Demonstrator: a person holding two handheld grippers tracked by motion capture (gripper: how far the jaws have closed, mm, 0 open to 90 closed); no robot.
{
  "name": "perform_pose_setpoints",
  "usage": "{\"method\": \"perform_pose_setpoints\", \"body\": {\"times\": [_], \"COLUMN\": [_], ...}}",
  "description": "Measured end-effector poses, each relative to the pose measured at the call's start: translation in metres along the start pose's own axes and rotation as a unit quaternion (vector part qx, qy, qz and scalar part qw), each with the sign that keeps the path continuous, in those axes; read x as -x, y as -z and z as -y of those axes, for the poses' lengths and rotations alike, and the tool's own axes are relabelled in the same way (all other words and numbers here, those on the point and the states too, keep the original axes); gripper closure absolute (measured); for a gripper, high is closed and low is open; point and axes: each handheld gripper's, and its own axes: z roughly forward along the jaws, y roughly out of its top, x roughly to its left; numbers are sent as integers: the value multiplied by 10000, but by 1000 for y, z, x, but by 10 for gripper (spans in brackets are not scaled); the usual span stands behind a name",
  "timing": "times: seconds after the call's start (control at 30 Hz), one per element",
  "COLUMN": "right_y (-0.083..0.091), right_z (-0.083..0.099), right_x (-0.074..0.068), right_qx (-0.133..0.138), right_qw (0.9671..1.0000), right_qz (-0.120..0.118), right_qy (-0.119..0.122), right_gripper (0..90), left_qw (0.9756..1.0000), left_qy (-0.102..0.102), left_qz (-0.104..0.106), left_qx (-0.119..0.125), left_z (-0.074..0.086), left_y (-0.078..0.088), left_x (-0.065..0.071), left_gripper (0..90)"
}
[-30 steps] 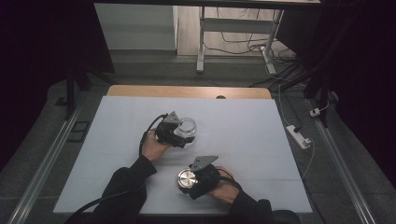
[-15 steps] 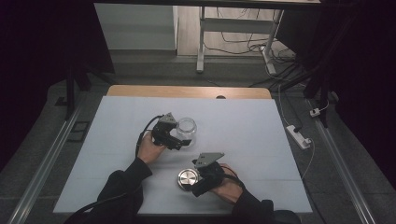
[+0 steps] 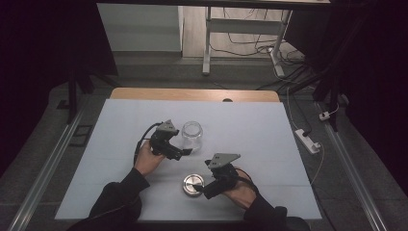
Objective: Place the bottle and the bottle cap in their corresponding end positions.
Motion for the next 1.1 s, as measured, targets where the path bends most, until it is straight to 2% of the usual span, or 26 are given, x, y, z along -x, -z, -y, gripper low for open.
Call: {"method": "perform_pose_setpoints", "body": {"times": [0.2, 0.43, 0.73, 0.83, 1.1], "right_y": [6, 12, 25, 31, 42], "right_z": [1, 3, 6, 7, 14], "right_x": [2, 4, 9, 10, 12], "right_qx": [65, 105, 291, 372, 348], "right_qw": [9999, 9997, 9989, 9985, 9980], "right_qz": [78, 211, 330, 360, 473], "right_qy": [-38, -75, -159, -168, -229], "right_gripper": [21, 3, 0, 0, 0], "left_qw": [9999, 9998, 9998, 9998, 9998], "left_qy": [-17, -147, -133, -101, 122], "left_qz": [90, 118, 151, 141, 87], "left_qx": [75, 52, 28, 10, 93], "left_z": [4, 11, 23, 28, 44], "left_y": [10, 21, 36, 41, 61], "left_x": [9, 23, 39, 43, 47], "left_gripper": [0, 0, 0, 0, 0]}}
